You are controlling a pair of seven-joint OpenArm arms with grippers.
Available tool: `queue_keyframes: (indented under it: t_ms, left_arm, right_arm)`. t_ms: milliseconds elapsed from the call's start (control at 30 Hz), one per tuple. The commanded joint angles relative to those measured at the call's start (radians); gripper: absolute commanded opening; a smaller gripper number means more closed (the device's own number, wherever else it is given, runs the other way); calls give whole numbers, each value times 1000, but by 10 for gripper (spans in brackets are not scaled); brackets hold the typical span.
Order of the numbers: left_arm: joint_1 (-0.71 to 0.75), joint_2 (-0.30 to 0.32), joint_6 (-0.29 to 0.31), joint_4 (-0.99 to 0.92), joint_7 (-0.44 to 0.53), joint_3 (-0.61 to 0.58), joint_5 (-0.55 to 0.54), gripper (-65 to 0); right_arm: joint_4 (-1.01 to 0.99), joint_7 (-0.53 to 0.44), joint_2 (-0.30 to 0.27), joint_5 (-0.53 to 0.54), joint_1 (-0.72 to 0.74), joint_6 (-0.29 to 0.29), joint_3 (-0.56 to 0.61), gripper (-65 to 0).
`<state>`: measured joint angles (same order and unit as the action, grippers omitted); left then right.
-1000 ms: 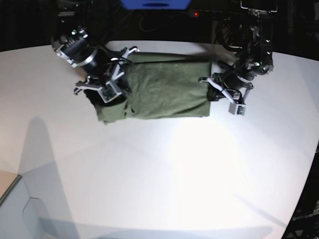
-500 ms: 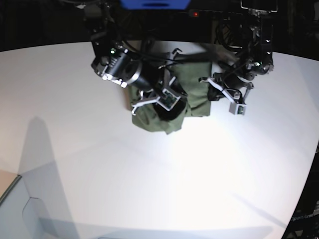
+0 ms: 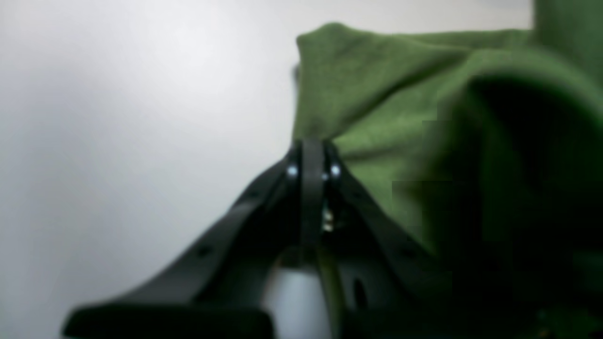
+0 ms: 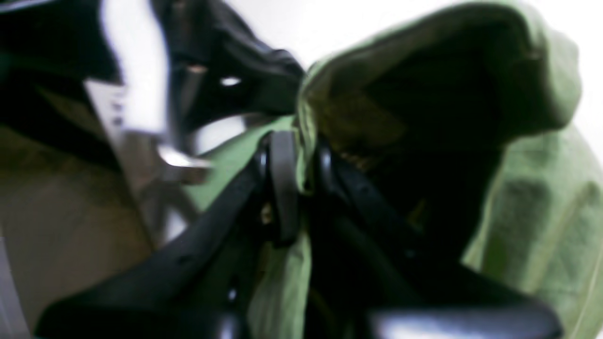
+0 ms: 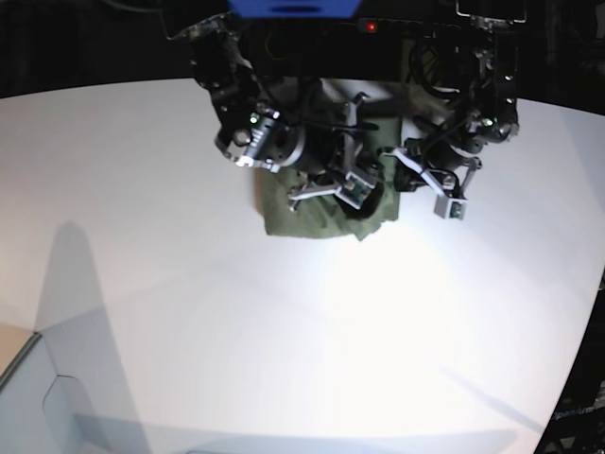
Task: Layout the t-shirt on the table in an organized manner, then fold the t-shirt properly
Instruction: 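Lift the strip end with the right gripper and fold it toward the left gripper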
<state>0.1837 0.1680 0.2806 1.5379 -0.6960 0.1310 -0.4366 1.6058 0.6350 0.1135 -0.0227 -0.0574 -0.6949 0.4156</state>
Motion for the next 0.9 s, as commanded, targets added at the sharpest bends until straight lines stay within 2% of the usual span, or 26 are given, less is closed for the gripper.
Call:
queue_keyframes:
  t_ms: [0, 267, 600, 667, 867]
  left_arm:
    - [-6, 6, -1, 31, 14, 3, -9, -648]
    - [9, 8, -1, 89, 12, 12, -9, -648]
    - [79, 5, 9, 102, 12, 207, -12, -648]
    - [98, 5, 9, 102, 12, 247, -12, -648]
    - [130, 6, 10, 102, 12, 345, -12, -648]
  right_arm:
    - [14, -31, 12, 17, 12, -3, 13, -650]
    - [-55, -31, 12, 17, 69, -3, 12, -650]
    - [-121, -31, 13, 17, 89, -3, 18, -650]
    - [-121, -31, 13, 17, 95, -3, 18, -594]
    - [-71, -30, 13, 20, 87, -3, 18, -336]
